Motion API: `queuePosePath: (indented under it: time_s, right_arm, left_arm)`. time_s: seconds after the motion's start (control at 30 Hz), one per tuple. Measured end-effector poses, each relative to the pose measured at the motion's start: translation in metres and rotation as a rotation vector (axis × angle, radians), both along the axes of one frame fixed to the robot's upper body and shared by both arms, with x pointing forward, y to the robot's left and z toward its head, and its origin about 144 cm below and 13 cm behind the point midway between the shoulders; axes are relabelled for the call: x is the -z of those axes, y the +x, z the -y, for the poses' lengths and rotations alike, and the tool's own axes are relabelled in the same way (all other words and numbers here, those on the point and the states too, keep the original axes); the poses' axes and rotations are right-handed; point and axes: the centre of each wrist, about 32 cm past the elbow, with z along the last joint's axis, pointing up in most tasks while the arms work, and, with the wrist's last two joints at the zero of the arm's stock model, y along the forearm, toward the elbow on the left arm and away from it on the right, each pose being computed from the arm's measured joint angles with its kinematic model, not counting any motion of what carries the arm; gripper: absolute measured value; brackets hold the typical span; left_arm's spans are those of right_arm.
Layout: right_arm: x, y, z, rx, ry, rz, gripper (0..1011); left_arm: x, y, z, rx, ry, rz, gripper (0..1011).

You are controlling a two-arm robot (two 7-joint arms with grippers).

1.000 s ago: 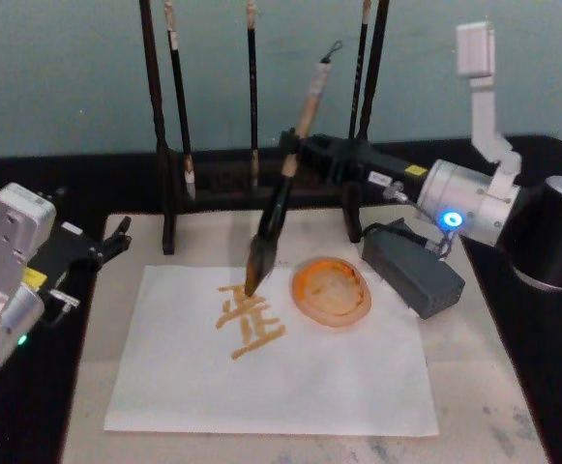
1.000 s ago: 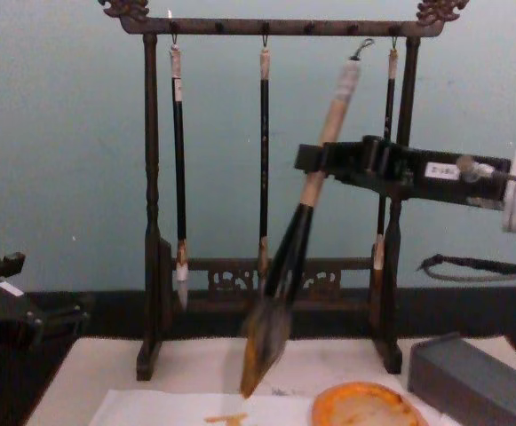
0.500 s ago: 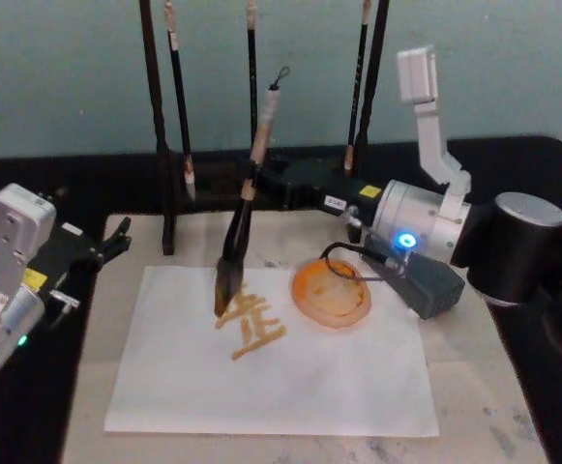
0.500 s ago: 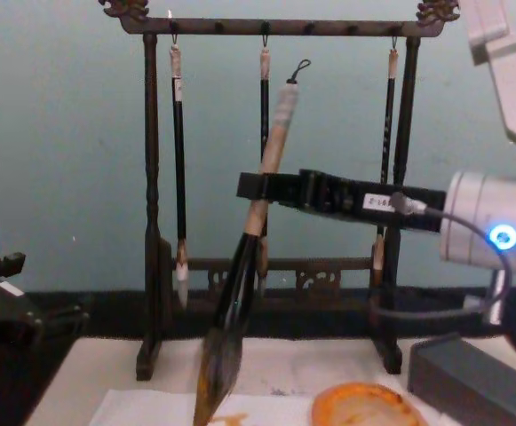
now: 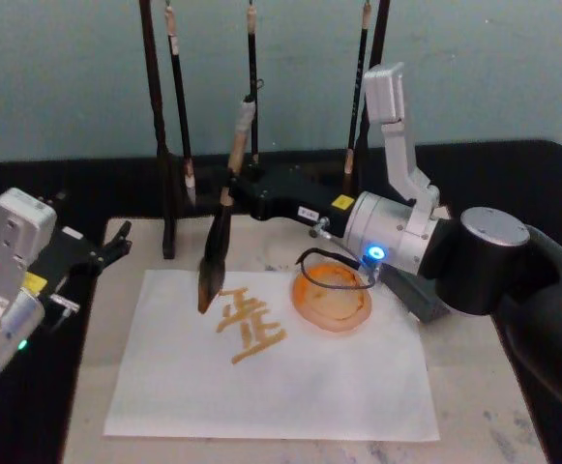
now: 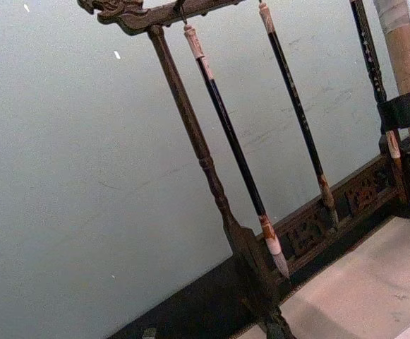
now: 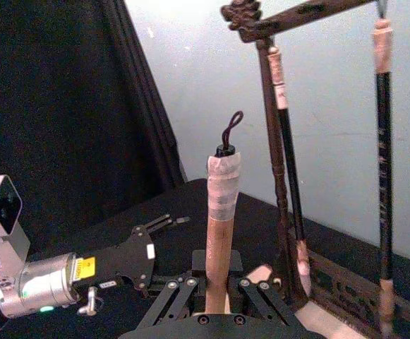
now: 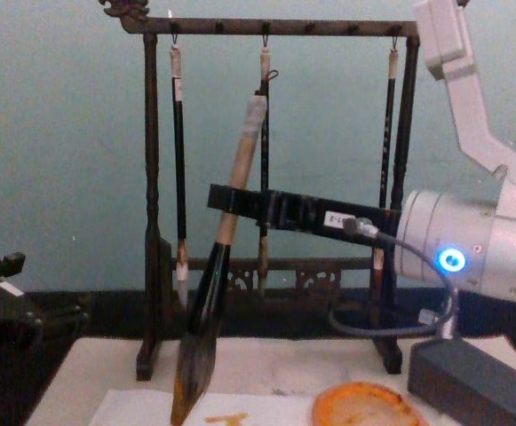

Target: Pick up the brush from the inkstone, write on the paper, then place the brush back to its original position.

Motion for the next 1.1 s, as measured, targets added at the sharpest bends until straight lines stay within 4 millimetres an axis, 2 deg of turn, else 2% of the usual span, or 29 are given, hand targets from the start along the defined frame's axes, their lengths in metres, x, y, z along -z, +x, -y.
queuePosePath:
  time_s: [0.53,1.1]
  right_arm:
    - [0.009,-0.002,-0.02,-0.05,-0.026,0.068,174]
    - [0.021,-0.006,-0.027,-0.064,-0.065,0.078,174]
  left_arm:
    - [0.0,0.0,0.0,0.0,0.0,0.0,1010]
    - [0.0,0.0,0.0,0.0,0.0,0.0,1010]
